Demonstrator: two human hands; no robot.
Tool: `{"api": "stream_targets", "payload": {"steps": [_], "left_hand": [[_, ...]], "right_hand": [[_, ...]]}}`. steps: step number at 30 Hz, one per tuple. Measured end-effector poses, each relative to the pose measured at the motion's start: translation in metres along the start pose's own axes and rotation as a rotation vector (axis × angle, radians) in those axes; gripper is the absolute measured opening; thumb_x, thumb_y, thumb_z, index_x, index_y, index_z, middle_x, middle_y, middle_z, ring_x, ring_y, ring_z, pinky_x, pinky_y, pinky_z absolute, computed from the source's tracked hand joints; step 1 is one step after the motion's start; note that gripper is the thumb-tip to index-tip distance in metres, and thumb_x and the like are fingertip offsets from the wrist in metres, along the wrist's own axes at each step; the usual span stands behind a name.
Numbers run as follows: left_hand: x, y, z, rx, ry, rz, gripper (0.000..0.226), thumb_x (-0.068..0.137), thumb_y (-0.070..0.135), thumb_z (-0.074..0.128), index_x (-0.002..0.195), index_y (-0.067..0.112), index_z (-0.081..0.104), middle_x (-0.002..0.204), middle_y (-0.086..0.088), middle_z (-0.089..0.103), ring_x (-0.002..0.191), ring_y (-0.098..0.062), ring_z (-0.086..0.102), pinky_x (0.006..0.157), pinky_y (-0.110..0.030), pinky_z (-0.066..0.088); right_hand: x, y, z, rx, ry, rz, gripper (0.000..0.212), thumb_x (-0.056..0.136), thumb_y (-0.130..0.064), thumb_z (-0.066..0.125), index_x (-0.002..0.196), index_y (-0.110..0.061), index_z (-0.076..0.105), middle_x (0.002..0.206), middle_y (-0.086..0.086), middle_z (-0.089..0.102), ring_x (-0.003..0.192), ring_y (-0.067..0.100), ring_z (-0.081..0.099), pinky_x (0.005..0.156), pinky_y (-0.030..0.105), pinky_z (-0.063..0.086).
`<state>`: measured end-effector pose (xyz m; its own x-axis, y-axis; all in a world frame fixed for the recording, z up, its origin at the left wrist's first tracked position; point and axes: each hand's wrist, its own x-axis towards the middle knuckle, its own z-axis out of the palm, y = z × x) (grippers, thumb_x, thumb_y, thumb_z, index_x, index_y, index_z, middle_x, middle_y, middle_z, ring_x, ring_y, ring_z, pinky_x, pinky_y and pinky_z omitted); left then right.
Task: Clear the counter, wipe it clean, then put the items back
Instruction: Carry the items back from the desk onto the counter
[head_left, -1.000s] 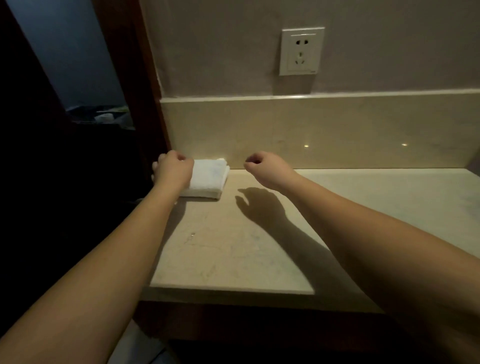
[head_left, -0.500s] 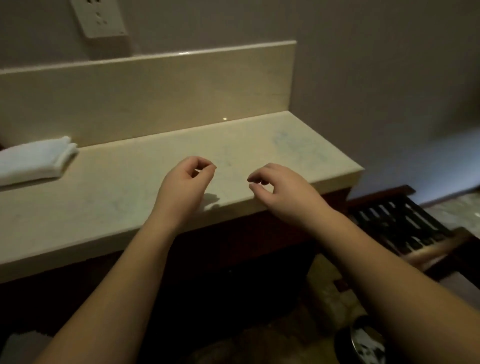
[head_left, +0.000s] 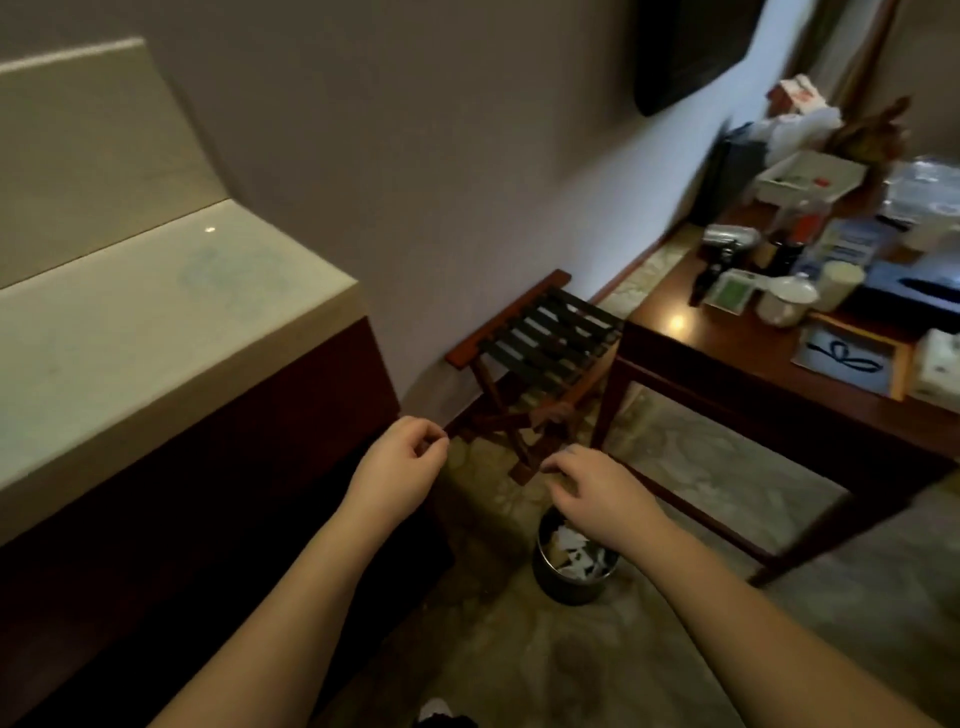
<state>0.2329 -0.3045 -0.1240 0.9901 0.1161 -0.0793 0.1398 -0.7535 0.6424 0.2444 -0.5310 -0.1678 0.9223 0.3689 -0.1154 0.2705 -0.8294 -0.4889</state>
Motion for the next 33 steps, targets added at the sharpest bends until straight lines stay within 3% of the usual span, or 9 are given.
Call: {"api": "stream_targets", "payload": {"steps": [4,6,10,14,18,23,26,30,33], "left_hand": [[0.018,0.030,0.051,0.031,-0.151,0.070,0.012,0.097,0.035,0.052,0.098,0.029,0.062,0.100,0.015,0.055,0.081,-0.004,0.058,0.065,-0.021,0.050],[0.026,0.044,0.076,0.047,-0.223,0.113,0.011,0.097,0.035,0.052,0.100,0.030,0.061,0.100,0.015,0.054,0.082,-0.003,0.057,0.064,-0.018,0.047],[0.048,0.069,0.125,0.067,-0.367,0.208,0.012,0.097,0.034,0.052,0.102,0.029,0.061,0.102,0.013,0.054,0.083,-0.002,0.056,0.066,-0.017,0.044],[0.083,0.096,0.173,0.087,-0.478,0.272,0.017,0.098,0.031,0.051,0.109,0.024,0.063,0.107,0.011,0.054,0.084,-0.003,0.057,0.068,-0.017,0.046],[0.135,0.127,0.221,0.103,-0.533,0.322,0.016,0.097,0.033,0.052,0.105,0.027,0.063,0.106,0.011,0.054,0.084,-0.003,0.057,0.077,-0.026,0.053],[0.201,0.171,0.263,0.130,-0.628,0.345,0.016,0.097,0.030,0.051,0.102,0.021,0.063,0.101,0.005,0.059,0.081,-0.011,0.061,0.074,-0.032,0.054],[0.234,0.198,0.281,0.146,-0.655,0.347,0.014,0.096,0.028,0.052,0.101,0.021,0.064,0.092,0.003,0.063,0.077,-0.014,0.064,0.072,-0.034,0.056],[0.274,0.237,0.305,0.158,-0.680,0.354,0.016,0.095,0.028,0.054,0.106,0.022,0.063,0.092,0.004,0.063,0.081,-0.013,0.063,0.076,-0.034,0.057],[0.298,0.263,0.327,0.163,-0.714,0.341,0.018,0.095,0.026,0.054,0.110,0.019,0.062,0.094,0.003,0.061,0.084,-0.012,0.060,0.073,-0.030,0.053]], "right_hand": [[-0.030,0.057,0.006,0.074,0.052,0.176,0.029,0.097,-0.033,0.049,0.123,-0.026,0.058,0.111,-0.013,0.053,0.101,0.004,0.050,0.080,0.015,0.042],[-0.043,0.082,0.008,0.103,0.059,0.276,0.027,0.096,-0.033,0.049,0.120,-0.025,0.059,0.101,-0.014,0.048,0.094,0.002,0.048,0.072,0.014,0.036],[-0.062,0.132,0.010,0.146,0.068,0.442,0.027,0.096,-0.034,0.048,0.119,-0.026,0.060,0.106,-0.010,0.055,0.103,0.009,0.054,0.084,0.022,0.044],[-0.063,0.175,0.001,0.181,0.109,0.597,0.029,0.097,-0.033,0.048,0.122,-0.023,0.060,0.116,-0.004,0.058,0.105,0.011,0.056,0.087,0.022,0.046],[-0.052,0.219,-0.018,0.206,0.164,0.740,0.028,0.097,-0.033,0.049,0.121,-0.024,0.060,0.116,-0.006,0.058,0.100,0.009,0.057,0.083,0.021,0.046],[-0.028,0.278,-0.053,0.320,0.240,0.938,0.028,0.098,-0.027,0.048,0.124,-0.021,0.058,0.121,-0.003,0.060,0.100,0.010,0.058,0.082,0.019,0.044],[-0.020,0.304,-0.073,0.411,0.324,1.090,0.031,0.098,-0.023,0.049,0.127,-0.014,0.055,0.116,0.002,0.060,0.094,0.013,0.058,0.073,0.021,0.045],[-0.029,0.336,-0.089,0.464,0.411,1.231,0.034,0.098,-0.022,0.050,0.129,-0.011,0.053,0.123,0.009,0.060,0.090,0.013,0.053,0.079,0.027,0.045],[-0.039,0.364,-0.108,0.519,0.472,1.316,0.037,0.098,-0.024,0.050,0.132,-0.008,0.050,0.126,0.012,0.058,0.087,0.016,0.053,0.076,0.028,0.042]]}}
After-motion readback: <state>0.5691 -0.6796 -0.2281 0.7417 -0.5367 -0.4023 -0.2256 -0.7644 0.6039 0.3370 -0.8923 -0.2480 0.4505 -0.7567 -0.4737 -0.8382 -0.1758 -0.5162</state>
